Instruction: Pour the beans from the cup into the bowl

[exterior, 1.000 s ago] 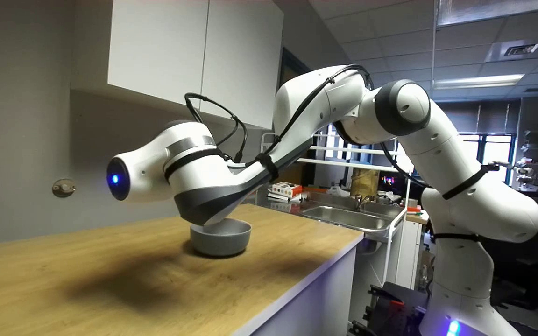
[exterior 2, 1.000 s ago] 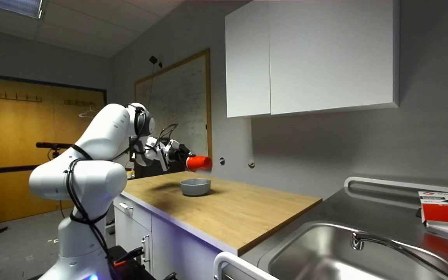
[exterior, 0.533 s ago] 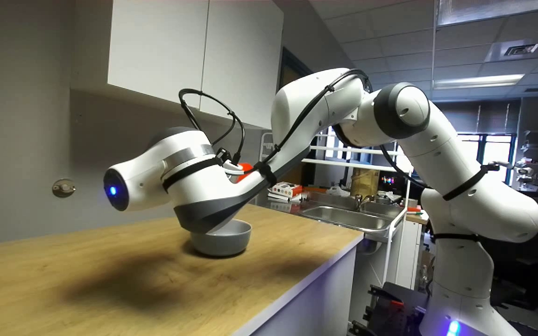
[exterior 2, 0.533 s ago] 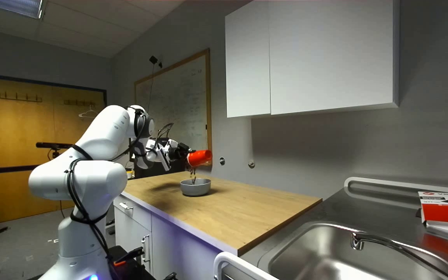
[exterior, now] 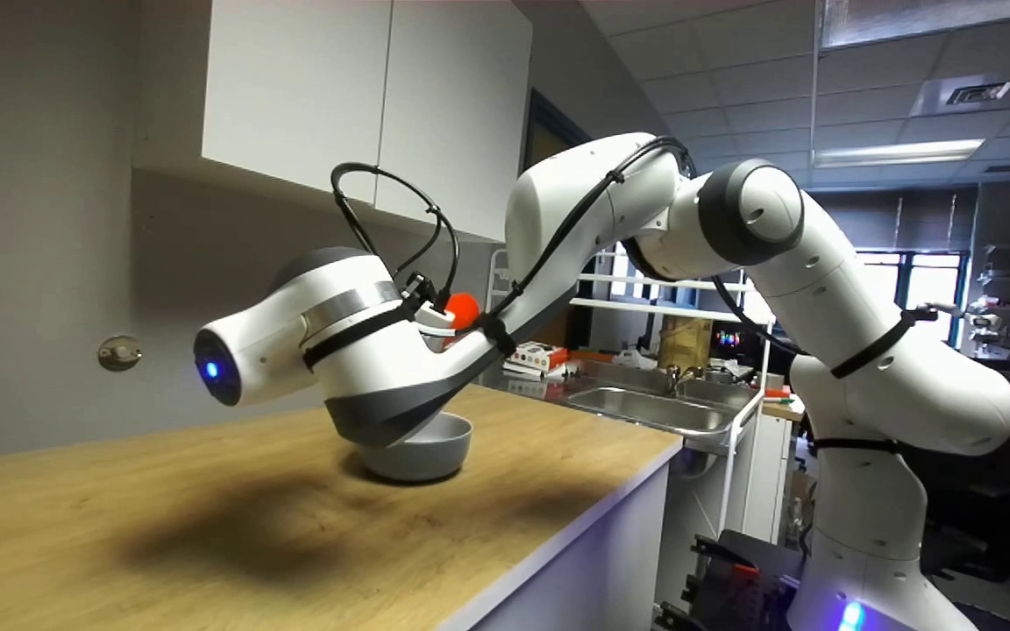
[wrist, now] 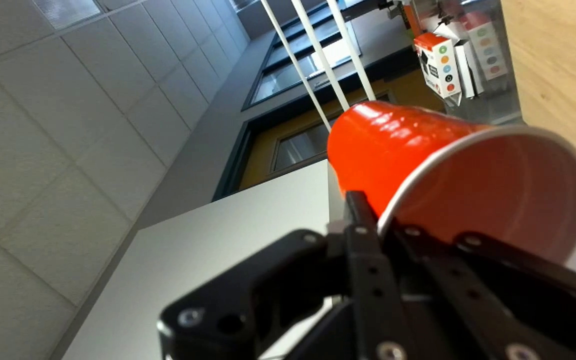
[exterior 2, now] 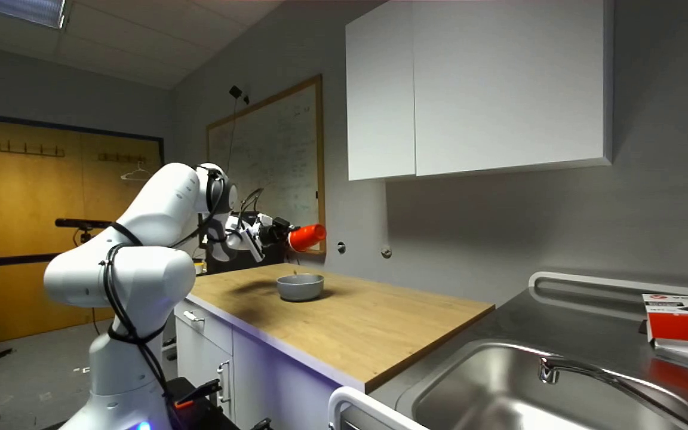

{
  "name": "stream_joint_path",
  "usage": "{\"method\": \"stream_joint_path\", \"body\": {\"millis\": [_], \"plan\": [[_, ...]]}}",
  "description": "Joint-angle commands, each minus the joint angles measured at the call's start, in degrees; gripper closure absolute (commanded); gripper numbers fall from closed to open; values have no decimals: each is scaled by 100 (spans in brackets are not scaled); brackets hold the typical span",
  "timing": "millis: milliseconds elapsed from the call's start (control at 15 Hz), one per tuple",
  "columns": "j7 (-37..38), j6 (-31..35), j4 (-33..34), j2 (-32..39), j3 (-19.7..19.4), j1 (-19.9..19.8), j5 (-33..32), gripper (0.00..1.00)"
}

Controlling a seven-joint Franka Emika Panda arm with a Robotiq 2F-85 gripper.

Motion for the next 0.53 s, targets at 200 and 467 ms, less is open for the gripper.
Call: {"method": "stream_joint_path", "body": {"millis": [200,467], "plan": [[137,-266,291,187,-38,57,-273,98],[190,-416,301,243,-72,81,-542,98]]}}
